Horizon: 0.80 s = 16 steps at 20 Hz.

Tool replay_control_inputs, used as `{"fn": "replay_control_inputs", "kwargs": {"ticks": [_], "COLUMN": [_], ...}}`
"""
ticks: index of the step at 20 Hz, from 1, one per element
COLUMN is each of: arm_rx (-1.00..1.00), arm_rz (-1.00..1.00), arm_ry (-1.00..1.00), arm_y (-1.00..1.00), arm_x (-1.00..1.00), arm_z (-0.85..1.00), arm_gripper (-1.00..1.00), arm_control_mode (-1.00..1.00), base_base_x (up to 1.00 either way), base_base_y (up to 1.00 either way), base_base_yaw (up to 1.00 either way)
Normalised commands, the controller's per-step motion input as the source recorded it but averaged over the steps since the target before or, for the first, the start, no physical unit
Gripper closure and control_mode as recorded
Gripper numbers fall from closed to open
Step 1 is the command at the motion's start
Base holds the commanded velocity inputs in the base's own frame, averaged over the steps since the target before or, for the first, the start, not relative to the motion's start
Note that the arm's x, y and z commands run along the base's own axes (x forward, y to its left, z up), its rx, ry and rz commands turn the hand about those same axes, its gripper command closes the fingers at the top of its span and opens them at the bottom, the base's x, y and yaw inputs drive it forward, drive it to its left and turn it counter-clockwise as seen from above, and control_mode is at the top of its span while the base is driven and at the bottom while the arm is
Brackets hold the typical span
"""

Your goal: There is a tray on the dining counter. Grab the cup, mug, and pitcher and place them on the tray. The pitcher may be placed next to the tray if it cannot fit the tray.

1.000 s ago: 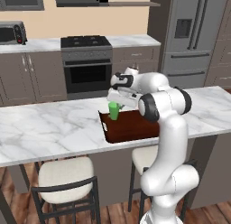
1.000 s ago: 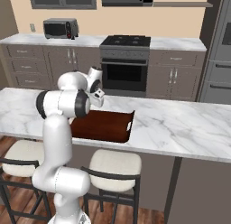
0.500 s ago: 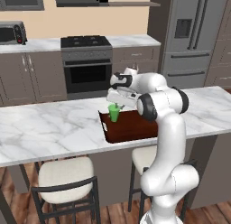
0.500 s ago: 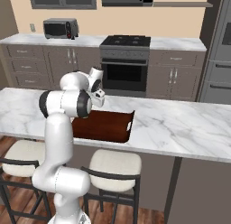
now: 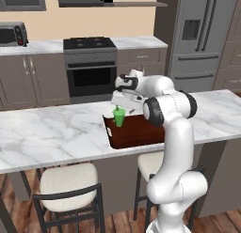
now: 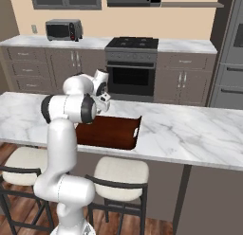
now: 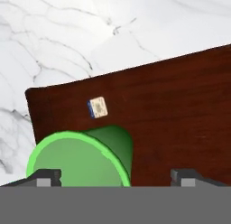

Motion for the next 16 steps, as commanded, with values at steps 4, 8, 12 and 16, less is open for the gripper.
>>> {"fn": "replay_control_inputs", "kwargs": {"ticks": [4,8,12,16], "arm_rx": [0.0,-0.01,-0.07,-0.24], "arm_rz": [0.0,0.0,0.01,0.06], "arm_ry": [-0.08,-0.1,-0.11,-0.1], "arm_y": [0.0,-0.08,-0.38,-0.36], "arm_x": [-0.12,-0.39,-0.7,-1.0], "arm_z": [0.57,0.74,0.52,0.15], "arm_gripper": [-1.0,-1.0,-1.0,-1.0], "arm_control_mode": [-1.0,-1.0,-1.0,-1.0], "base_base_x": [0.0,0.0,0.0,0.0], "base_base_y": [0.0,0.0,0.0,0.0], "base_base_yaw": [0.0,0.0,0.0,0.0]}}
